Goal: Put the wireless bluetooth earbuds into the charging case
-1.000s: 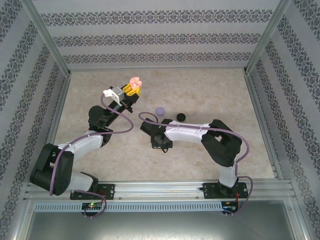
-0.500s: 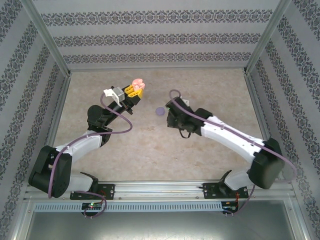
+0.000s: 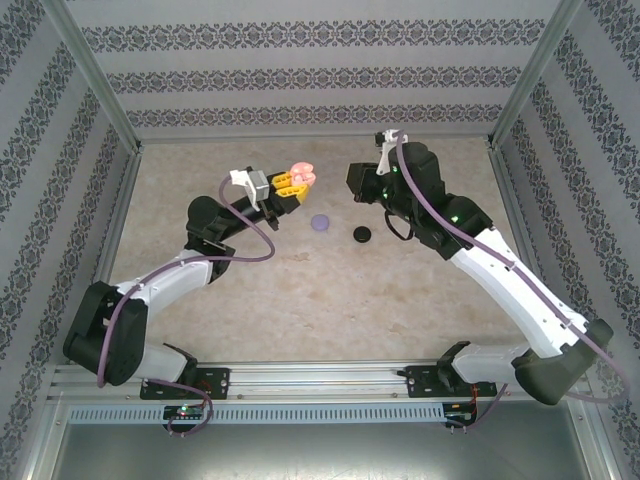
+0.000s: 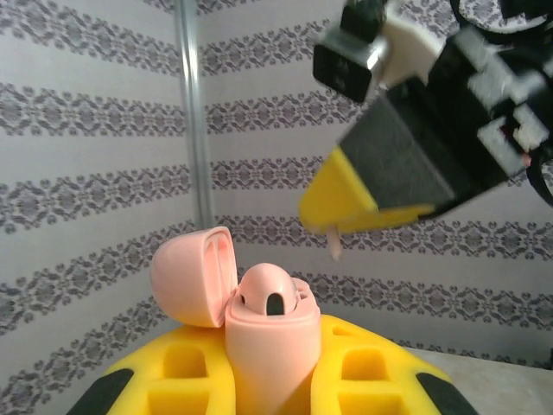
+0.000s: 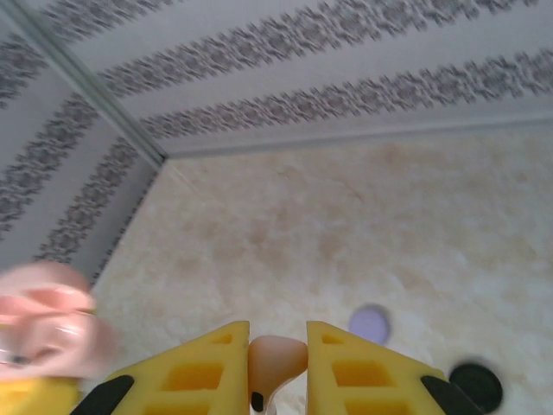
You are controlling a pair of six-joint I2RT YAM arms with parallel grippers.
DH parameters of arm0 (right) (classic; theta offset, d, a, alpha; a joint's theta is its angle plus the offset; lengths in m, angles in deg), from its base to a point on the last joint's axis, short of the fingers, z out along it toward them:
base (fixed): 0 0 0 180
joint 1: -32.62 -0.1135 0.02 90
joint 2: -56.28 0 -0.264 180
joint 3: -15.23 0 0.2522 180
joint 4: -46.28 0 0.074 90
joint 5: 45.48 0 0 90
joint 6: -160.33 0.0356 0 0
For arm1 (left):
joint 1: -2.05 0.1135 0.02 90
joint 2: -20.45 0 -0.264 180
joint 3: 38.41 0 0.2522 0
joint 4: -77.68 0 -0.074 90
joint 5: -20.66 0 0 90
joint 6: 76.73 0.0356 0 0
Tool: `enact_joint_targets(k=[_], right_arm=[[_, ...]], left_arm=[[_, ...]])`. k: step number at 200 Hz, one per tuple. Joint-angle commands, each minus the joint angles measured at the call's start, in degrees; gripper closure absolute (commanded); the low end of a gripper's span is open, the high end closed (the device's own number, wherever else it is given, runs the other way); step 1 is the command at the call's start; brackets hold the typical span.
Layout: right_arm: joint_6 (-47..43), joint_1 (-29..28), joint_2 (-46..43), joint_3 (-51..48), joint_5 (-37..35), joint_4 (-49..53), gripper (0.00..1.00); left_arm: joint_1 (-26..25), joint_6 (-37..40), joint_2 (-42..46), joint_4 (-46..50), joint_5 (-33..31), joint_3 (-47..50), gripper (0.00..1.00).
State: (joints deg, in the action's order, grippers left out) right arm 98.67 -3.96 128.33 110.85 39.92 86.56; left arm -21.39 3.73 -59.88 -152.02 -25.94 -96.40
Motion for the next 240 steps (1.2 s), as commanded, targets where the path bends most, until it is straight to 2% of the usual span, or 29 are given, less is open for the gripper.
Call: enact_joint_targets(k=[1,43,88,240], right_arm=[[-5.1,0.2,-1.2,1.4,4.4,-4.0,0.81],[-6.9,0.1,-2.5,-0.2,7.4,-7.3,0.81],[-6.3,-0.7,-2.9,-1.6,7.5,-8.3,0.81],[-5.1,-1.8,0.2,-3.4,7.0,-9.7,0.82]], left_arm=[[-1.8,1.4,-1.8,1.1,2.2,-3.0,1.0],[-4.2,1.2,-5.5,1.0,2.4,-6.3,1.0],[-5.4,1.3,-7.8,0.9,2.8,-8.3,1.0],[-6.1,1.1,-8.2,0.2,3.6,-8.9,1.0]])
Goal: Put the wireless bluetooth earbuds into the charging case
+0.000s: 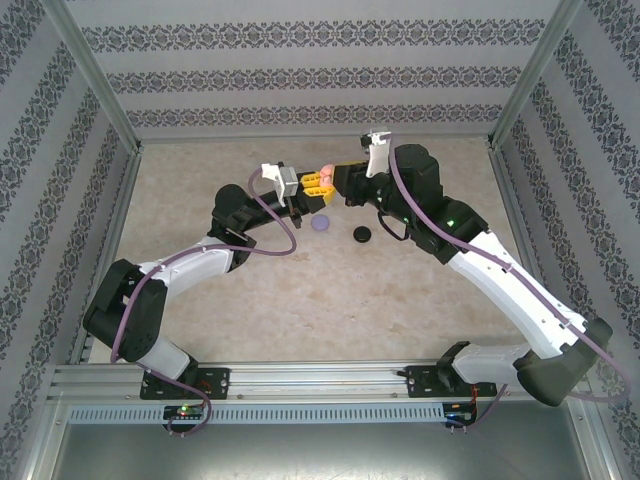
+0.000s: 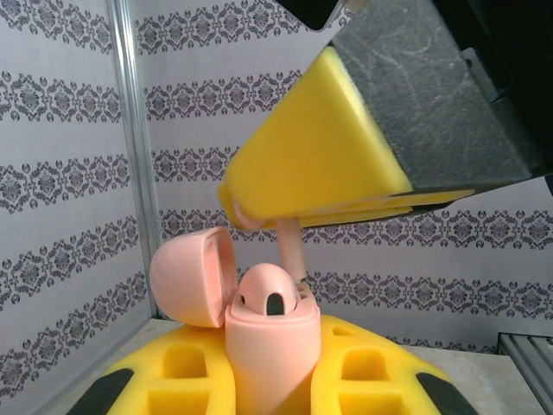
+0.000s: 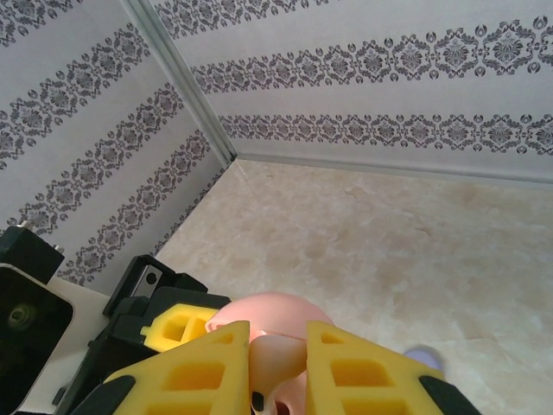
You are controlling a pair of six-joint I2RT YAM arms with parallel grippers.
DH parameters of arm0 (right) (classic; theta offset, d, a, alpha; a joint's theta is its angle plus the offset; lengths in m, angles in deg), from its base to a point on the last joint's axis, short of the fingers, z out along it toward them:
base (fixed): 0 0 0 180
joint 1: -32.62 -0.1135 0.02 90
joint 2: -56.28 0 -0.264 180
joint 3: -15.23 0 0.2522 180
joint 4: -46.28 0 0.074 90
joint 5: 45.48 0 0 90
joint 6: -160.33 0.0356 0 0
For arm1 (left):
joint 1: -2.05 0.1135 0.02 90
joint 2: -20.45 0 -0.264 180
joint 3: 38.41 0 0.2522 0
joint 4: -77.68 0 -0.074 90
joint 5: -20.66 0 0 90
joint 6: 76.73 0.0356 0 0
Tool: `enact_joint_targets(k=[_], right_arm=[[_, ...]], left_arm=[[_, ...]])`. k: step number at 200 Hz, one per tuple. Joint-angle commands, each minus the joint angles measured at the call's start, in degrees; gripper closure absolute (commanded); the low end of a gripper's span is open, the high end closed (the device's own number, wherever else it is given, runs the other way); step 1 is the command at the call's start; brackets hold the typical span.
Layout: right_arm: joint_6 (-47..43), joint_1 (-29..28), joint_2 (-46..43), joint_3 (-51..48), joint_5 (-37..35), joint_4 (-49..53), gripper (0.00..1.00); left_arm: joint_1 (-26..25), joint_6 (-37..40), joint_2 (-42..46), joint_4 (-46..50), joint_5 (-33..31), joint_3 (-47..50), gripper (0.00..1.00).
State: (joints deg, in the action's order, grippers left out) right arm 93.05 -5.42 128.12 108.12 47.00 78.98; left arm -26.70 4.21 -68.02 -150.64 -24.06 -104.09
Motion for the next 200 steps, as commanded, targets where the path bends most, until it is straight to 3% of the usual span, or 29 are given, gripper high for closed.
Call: enact_joint_targets(k=[1,148,200], right_arm=[[0.6,-0.3,0.5,-0.6,-0.1,-2.2,0.82],[1.6,1.0,-2.3,-5.1,-0.9,-1.6,0.84],[1.3,1.0,-0.5,-4.5,2.4,-1.0,0.85]], left_arm=[[-0.8,0.6,-0.1,-1.2,1.7,-1.3,1.0],[-0.9,2.6,0.8,-0.4,0.3,-0.9,1.0],[-0.9,2.2,0.8,-0.7,0.2,-1.1,1.0]])
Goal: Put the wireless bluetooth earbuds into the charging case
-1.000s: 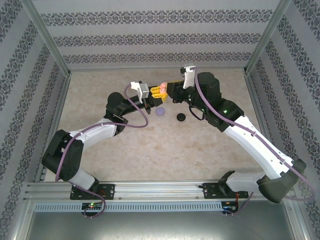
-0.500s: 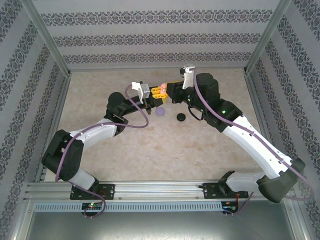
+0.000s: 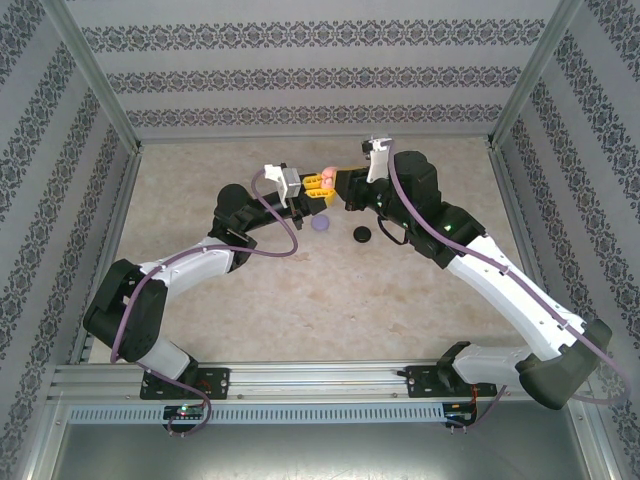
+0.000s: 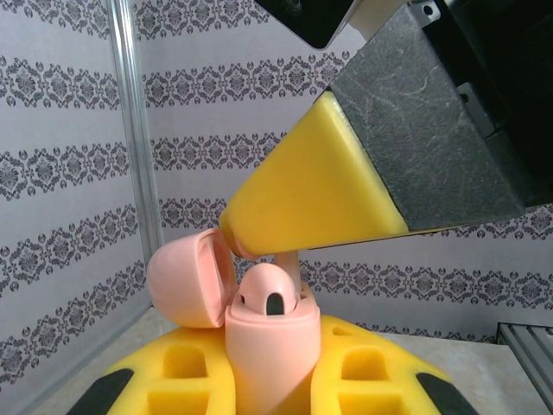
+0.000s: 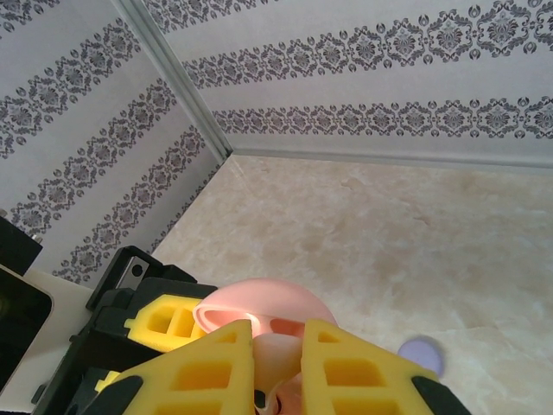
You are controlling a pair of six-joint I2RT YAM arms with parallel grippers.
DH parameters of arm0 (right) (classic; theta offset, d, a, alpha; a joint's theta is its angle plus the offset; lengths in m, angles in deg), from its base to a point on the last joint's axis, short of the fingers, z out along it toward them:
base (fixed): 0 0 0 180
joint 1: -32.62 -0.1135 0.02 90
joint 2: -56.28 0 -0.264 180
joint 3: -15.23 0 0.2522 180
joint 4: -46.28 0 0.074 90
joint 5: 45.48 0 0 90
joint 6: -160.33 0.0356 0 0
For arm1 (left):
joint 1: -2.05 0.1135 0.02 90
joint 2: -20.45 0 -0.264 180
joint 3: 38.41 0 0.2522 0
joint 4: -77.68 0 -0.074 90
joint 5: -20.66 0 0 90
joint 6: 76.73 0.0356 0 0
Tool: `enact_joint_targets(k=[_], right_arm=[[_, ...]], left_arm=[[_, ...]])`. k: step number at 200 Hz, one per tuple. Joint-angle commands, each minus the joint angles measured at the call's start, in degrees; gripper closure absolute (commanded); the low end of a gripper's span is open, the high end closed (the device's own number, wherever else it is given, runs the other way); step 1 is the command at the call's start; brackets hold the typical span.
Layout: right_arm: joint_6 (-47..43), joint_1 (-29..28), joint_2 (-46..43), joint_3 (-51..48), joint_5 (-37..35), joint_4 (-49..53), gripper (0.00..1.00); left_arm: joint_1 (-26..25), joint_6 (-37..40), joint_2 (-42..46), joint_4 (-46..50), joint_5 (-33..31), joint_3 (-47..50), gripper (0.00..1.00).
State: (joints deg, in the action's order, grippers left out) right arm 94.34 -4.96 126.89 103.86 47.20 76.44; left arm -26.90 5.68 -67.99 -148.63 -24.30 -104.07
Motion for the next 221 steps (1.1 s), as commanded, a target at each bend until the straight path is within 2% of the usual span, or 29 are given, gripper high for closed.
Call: enact_joint_targets(k=[1,43,65,119,151,193,221], right_arm=[[-0.1,0.5,0.8,-0.2,2.3,1.5,0.85],[0.2,0.1,1.8,-0.2,1.3,2.8,0.85],[0.7,0.1,1.5,-0.4,0.6,2.8,0.81],[3.2,2.5,-1.1,1.9,-1.1,2.8,0.39],[5.8,6.4,-5.3,2.4,2.7,1.4,0.24],[9.0,11.5,-7.9,1.6,6.1,3.4,0.22],[9.5,14.9,-6.7,0.0,8.8,5.6,0.26]], left_arm=[[-0.7,0.7,0.8,-2.7,0.4,-1.1,1.0],[-0.7,0.8,0.9,-2.8,-0.5,-1.0,1.0],[-0.7,0.7,0.7,-3.0,-0.6,-1.0,1.0],[-0.9,-0.4,-0.4,-3.8,-0.5,-1.1,1.0],[-1.1,-0.4,-0.7,-3.8,-0.5,-1.1,1.0],[-1.3,-0.5,-1.4,-4.0,-0.5,-1.0,1.0],[-1.5,-0.6,-1.6,-3.1,-0.3,-0.5,1.0]])
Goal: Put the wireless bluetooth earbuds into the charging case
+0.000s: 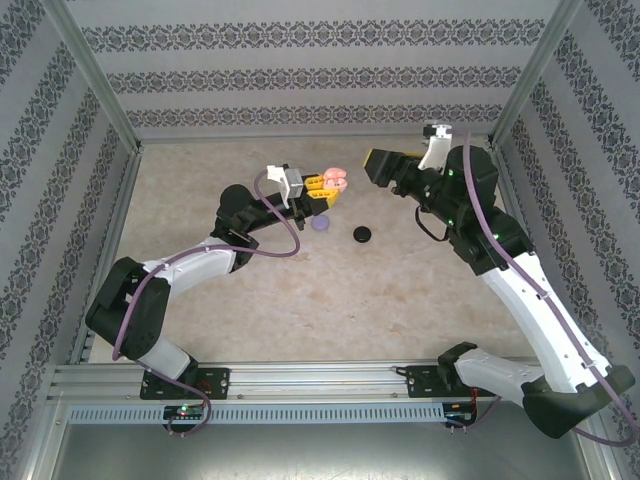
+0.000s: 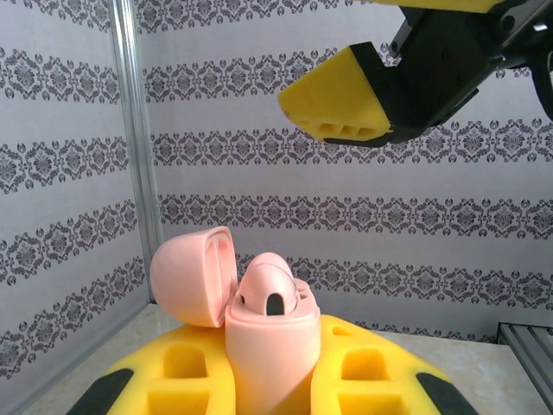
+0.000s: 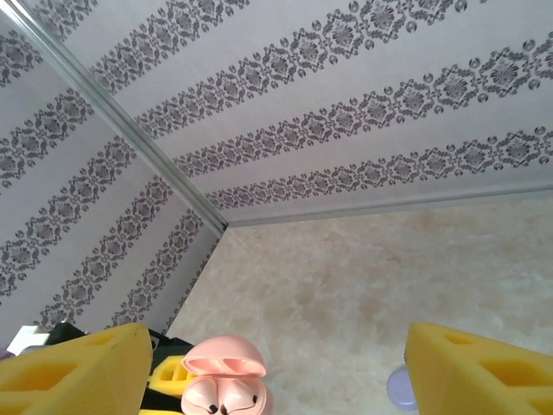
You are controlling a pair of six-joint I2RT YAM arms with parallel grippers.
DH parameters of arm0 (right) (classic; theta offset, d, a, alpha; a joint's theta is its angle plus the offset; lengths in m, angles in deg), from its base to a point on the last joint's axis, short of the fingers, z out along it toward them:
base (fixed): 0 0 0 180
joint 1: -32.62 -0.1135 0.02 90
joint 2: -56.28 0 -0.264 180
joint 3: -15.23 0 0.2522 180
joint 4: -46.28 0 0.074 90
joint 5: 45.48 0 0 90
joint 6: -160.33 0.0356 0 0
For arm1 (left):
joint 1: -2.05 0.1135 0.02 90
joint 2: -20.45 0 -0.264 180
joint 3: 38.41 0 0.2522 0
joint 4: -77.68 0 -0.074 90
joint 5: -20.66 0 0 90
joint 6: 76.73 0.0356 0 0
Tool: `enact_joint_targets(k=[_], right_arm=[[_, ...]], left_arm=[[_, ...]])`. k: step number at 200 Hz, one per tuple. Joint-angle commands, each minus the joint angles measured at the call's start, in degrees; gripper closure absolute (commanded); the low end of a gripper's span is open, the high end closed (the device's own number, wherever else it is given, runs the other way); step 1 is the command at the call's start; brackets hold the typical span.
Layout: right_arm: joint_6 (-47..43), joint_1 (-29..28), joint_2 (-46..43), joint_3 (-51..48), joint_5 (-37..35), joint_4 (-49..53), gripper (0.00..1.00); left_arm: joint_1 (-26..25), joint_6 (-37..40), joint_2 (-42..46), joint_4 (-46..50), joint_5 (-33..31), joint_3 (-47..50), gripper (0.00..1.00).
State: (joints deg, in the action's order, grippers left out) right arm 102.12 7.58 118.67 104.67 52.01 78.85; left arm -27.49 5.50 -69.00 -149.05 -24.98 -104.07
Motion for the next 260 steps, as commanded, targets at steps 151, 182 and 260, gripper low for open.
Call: enact_joint_targets(k=[151,182,260], right_arm=[[-5.7,1.1,24.4,15.9,16.4,19.4,0.89],[-6.4,1.5,22.0,11.1,16.5,19.7,0.9],[-3.6,2.8,7.8,-0.9,18.0,21.1,0.96]], left_arm=[[-6.1,0.1,-4.9,2.5,2.9,0.1,1.0],[-6.1,0.3,-6.0,2.3,2.7,-1.3,1.0],[-6.1,1.0,-7.9,2.5,-0.7,-3.0,1.0]])
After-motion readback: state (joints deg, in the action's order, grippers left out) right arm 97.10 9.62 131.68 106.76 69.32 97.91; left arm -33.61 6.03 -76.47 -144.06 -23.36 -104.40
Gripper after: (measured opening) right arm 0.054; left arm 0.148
